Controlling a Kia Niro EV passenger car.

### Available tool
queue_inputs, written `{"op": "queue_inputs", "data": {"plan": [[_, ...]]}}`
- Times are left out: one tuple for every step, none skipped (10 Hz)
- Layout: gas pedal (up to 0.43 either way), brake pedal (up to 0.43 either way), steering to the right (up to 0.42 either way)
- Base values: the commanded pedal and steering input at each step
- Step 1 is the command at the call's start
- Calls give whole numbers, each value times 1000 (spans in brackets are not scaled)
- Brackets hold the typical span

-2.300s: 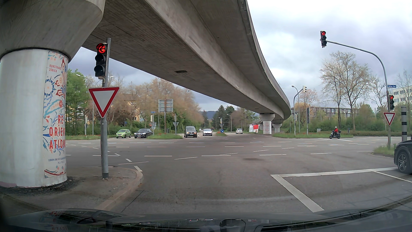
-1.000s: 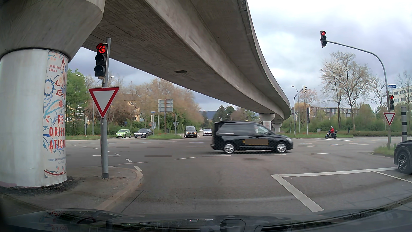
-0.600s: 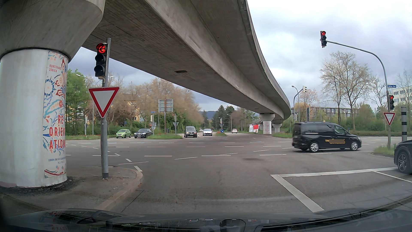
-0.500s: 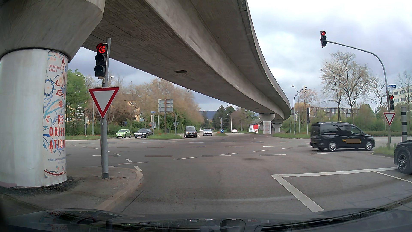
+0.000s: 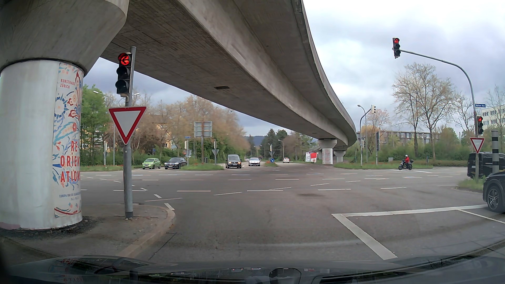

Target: Follow the waypoints while adhering to traffic rules and regulations

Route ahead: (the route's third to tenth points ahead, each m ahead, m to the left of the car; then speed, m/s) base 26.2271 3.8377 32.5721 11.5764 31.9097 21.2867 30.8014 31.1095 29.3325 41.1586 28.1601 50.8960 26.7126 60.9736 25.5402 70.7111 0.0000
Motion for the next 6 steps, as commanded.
{"op": "queue_inputs", "data": {"plan": [[0,244,-9],[0,244,-9],[0,244,-8],[0,244,-9],[0,244,-8],[0,244,-8]]}}
